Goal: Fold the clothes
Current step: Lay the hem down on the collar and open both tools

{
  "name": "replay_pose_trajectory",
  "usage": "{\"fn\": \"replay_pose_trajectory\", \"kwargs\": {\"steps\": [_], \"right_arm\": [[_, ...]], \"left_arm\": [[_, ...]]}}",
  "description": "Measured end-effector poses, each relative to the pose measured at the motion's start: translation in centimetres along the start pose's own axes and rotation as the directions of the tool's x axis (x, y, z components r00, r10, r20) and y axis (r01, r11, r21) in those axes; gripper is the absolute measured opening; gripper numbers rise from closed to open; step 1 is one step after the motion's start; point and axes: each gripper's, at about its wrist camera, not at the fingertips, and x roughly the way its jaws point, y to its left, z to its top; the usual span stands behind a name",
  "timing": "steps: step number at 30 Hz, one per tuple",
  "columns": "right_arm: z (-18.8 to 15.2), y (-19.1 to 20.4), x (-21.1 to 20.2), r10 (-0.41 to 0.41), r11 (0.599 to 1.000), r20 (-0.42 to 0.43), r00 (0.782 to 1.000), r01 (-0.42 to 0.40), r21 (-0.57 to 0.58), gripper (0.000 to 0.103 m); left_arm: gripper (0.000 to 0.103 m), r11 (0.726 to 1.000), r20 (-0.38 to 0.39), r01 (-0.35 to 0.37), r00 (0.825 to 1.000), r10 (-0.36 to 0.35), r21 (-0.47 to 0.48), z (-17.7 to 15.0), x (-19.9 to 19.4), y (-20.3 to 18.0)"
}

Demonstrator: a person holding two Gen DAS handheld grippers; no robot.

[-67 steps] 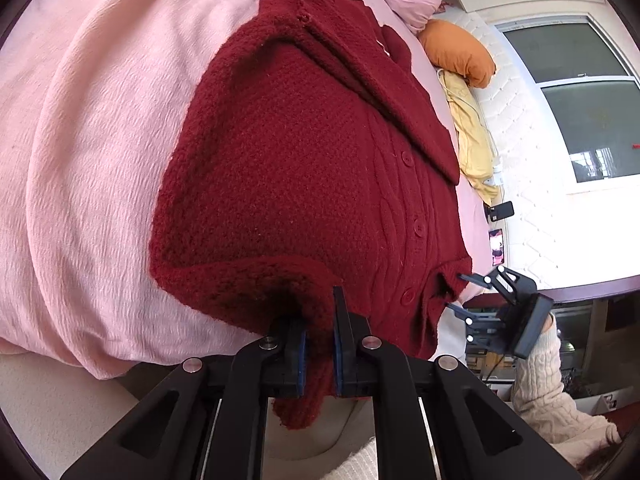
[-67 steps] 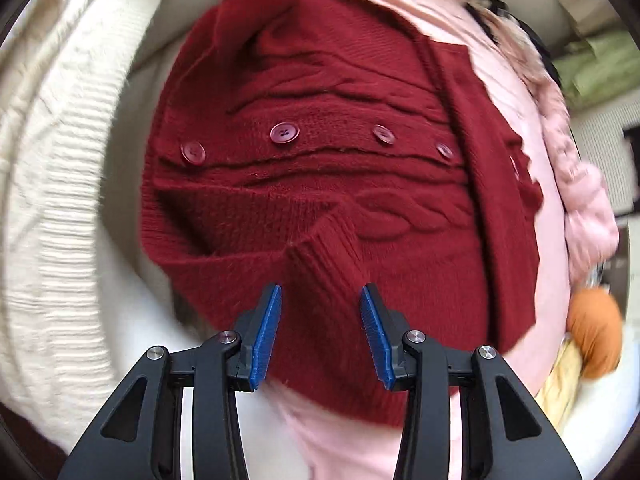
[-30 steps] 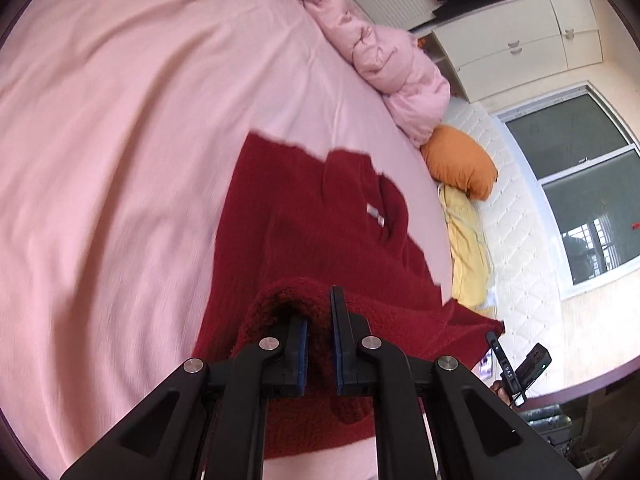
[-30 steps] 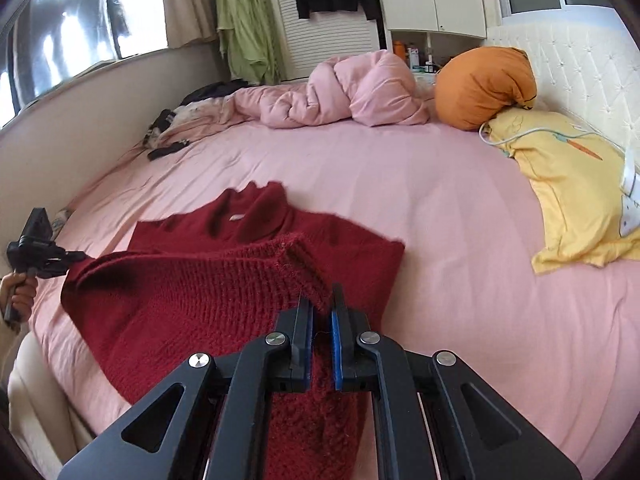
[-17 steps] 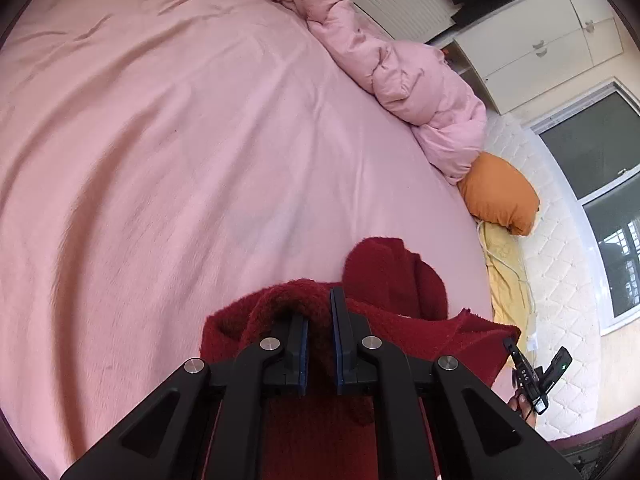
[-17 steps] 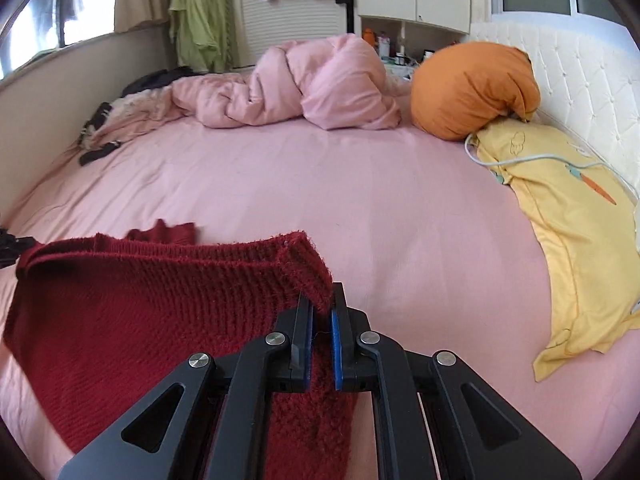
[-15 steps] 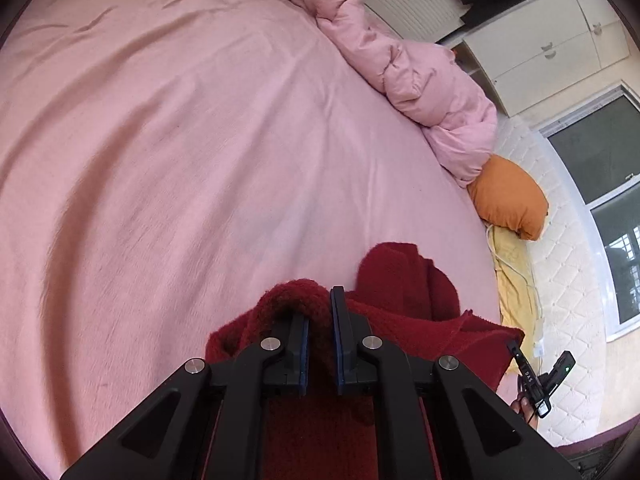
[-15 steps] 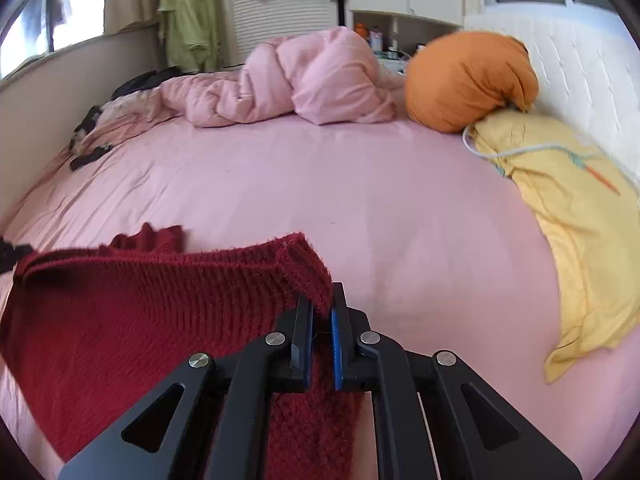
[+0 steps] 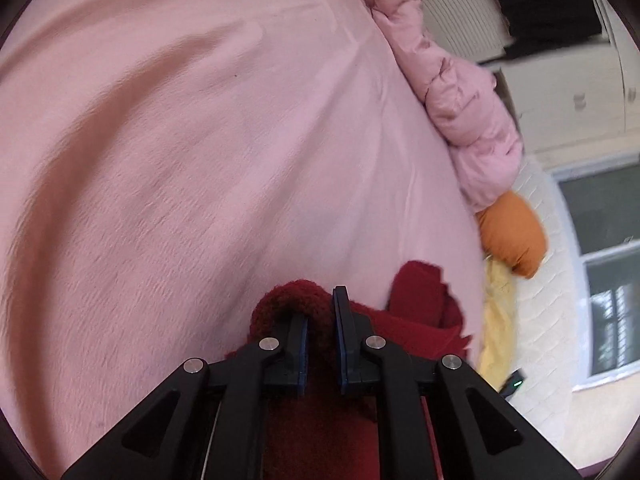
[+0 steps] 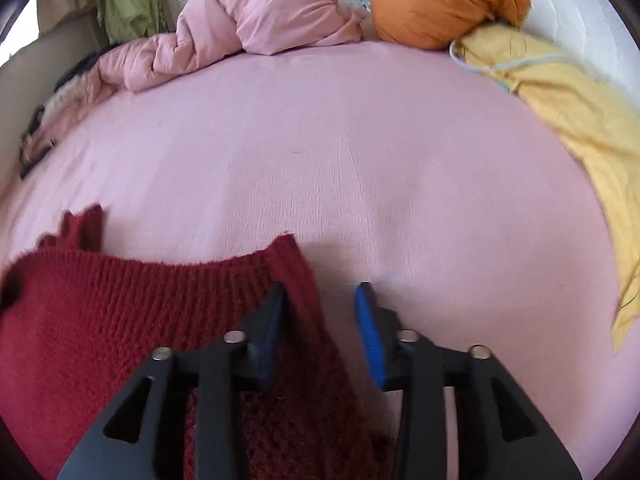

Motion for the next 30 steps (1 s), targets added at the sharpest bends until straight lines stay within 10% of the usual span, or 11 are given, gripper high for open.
{"fn": "replay_pose_trajectory", "kwargs": {"steps": [4, 7, 9, 12, 15, 17, 18, 22, 24, 27, 30], "right_arm": [[-0.5, -6.8, -2.3, 0.158, 0.898, 0.086, 0.984, -0.18, 0.402, 0.048], [-1.9, -10.1, -5.4, 0.186, 0.807, 0.18, 0.966, -0.255, 0.533, 0.049], [-2.8, -10.5, -8.2, 0.167, 0.812, 0.219, 0.961, -0.261, 0.522, 0.049], [-4.3, -6.9, -12.5, 0.159, 0.905, 0.227, 0.961, -0.234, 0.356, 0.049], [-7.5, -1.0, -16.0, 0.179, 0.962, 0.216, 0.96, -0.217, 0.166, 0.049], [-10.5, 4.3, -17.7, 0.189, 0.981, 0.213, 0.958, -0.195, 0.004, 0.049], [-11.8, 6.6, -17.9, 0.184, 0.983, 0.214, 0.959, -0.175, -0.06, 0.049], [-15.7, 12.0, -17.4, 0.063, 0.993, 0.255, 0.965, -0.035, -0.116, 0.05], [-16.5, 12.3, -16.1, -0.015, 0.997, 0.265, 0.964, 0.033, -0.066, 0.061], [-18.0, 11.6, -12.2, -0.178, 0.979, 0.203, 0.963, 0.193, -0.058, 0.062], [-19.3, 10.4, -9.7, -0.205, 0.973, 0.137, 0.969, 0.216, -0.077, 0.065]], "left_arm": [[0.023, 0.994, 0.018, 0.065, 0.998, -0.063, -0.089, 0.7, -2.4, 0.1], [0.059, 0.965, 0.0, 0.177, 0.984, -0.18, -0.195, 0.4, -2.6, 1.0], [0.09, 0.952, 0.064, 0.196, 0.981, -0.186, -0.234, 0.3, -3.6, 1.8], [0.091, 0.954, 0.137, 0.198, 0.976, -0.171, -0.224, -0.4, -5.7, 2.0], [0.091, 0.996, 0.152, -0.062, 0.987, 0.052, 0.067, -4.5, -6.9, -2.4], [0.091, 0.919, 0.186, -0.265, 0.958, 0.217, 0.293, -9.2, -6.1, -5.7], [0.091, 0.835, 0.23, -0.361, 0.93, 0.288, 0.415, -12.5, -5.5, -7.6], [0.092, 0.632, 0.409, -0.465, 0.879, 0.245, 0.62, -22.5, -4.3, -10.3], [0.092, 0.537, 0.474, -0.578, 0.815, 0.334, 0.615, -24.1, -2.4, -9.5], [0.095, 0.509, 0.384, -0.623, 0.775, 0.502, 0.594, -23.2, 1.0, -5.3], [0.098, 0.49, 0.4, -0.627, 0.772, 0.494, 0.606, -23.5, 0.7, -4.6]]}}
